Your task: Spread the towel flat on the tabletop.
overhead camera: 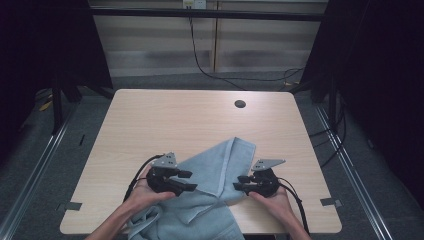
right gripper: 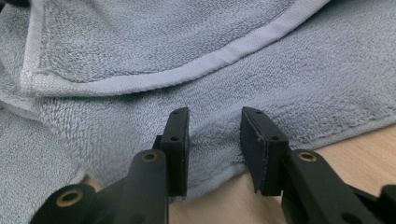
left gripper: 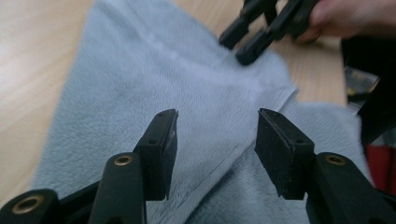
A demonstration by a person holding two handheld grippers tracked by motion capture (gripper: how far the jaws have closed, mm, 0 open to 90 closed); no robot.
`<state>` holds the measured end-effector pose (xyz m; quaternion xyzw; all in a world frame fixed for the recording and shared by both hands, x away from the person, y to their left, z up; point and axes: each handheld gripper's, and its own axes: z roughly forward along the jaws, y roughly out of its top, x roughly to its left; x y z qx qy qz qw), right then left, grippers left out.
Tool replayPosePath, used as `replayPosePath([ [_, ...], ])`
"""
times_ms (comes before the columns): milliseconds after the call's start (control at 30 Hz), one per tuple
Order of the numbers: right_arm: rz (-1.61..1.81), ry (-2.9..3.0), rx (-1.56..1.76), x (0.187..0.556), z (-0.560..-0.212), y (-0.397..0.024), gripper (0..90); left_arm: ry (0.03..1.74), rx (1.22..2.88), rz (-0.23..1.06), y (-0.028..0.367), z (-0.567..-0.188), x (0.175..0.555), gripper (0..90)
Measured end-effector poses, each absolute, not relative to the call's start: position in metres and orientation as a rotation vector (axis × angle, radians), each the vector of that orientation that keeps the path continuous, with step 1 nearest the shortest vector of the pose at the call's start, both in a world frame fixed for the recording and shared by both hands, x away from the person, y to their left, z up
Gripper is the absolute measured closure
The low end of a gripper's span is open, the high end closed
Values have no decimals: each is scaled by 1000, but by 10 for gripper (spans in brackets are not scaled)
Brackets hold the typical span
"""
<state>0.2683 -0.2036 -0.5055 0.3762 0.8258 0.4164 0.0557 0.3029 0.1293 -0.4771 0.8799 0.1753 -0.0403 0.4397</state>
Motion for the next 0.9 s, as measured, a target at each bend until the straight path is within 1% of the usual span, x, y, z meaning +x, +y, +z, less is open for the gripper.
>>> replayPosePath([
  [100, 1266, 2508, 1139, 269, -506, -204, 631, 433, 2204, -111, 129, -481, 302, 479],
  [133, 1268, 2508, 1141, 269, -506, -204, 630, 422, 2216, -105, 129, -482, 302, 507],
  [167, 1274, 2506, 1145, 269, -506, -204, 629, 427, 2221, -104, 129, -483, 301, 558],
  [233, 1271, 2505, 1149, 270, -506, -204, 628, 423, 2214, -106, 129, -484, 303, 714],
  [267, 1270, 2504, 1151, 270, -506, -204, 628, 428, 2186, -111, 131, -483, 303, 765],
  [300, 1266, 2503, 1149, 270, -506, -204, 627, 440, 2159, -112, 133, -480, 305, 796],
  [500, 1252, 2502, 1145, 271, -505, -205, 634, 542, 1981, -121, 158, -458, 323, 811],
  [600, 1215, 2501, 1148, 271, -503, -204, 636, 574, 1928, -111, 166, -452, 331, 804],
  [700, 1197, 2503, 1136, 272, -503, -203, 653, 573, 1933, -108, 166, -451, 334, 799],
  [833, 1166, 2498, 1135, 272, -502, -203, 659, 597, 1845, -125, 175, -441, 340, 818],
  [900, 1159, 2493, 1138, 273, -502, -204, 659, 635, 1874, -36, 181, -436, 341, 871],
])
